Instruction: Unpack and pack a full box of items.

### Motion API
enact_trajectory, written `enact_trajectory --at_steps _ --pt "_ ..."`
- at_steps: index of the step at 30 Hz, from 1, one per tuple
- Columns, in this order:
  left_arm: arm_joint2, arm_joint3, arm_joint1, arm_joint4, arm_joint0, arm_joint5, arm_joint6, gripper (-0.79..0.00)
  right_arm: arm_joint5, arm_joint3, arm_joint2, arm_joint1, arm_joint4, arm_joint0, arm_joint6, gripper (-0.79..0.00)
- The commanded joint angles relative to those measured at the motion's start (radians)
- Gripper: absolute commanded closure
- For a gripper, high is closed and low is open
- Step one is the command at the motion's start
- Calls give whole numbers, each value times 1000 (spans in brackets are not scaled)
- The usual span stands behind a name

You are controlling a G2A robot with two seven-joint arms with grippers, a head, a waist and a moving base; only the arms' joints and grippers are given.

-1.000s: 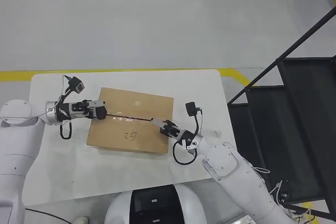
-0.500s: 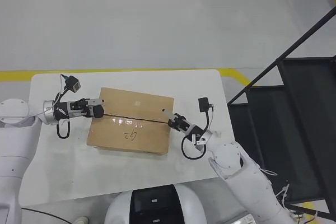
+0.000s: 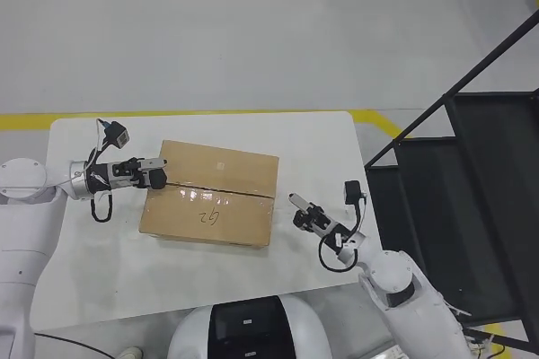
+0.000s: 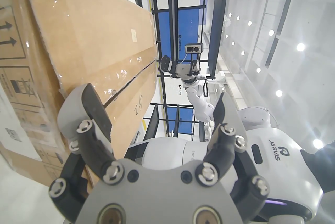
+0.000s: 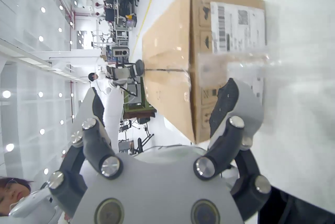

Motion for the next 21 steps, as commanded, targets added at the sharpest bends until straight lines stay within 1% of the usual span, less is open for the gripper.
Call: enact_trajectory --at_steps 1,6,9,14,16,19,21 --pt "0 0 0 0 0 0 0 -785 6 19 -13 -3 33 1 3 -785" --pt "0 0 0 0 0 0 0 -785 26 107 -63 -14 68 46 -32 -785" --pt "0 0 0 0 0 0 0 -785 31 161 -93 -26 138 78 -74 -785" --pt "0 0 0 0 0 0 0 -785 9 247 -131 -42 202 117 -130 -785" --pt "0 0 0 0 0 0 0 -785 -23 283 -140 -49 225 137 -168 -785" --pt "0 0 0 0 0 0 0 -785 -109 313 -157 -66 320 163 -227 -785" --pt "0 0 0 0 0 0 0 -785 -155 334 -166 -74 352 180 -254 -785"
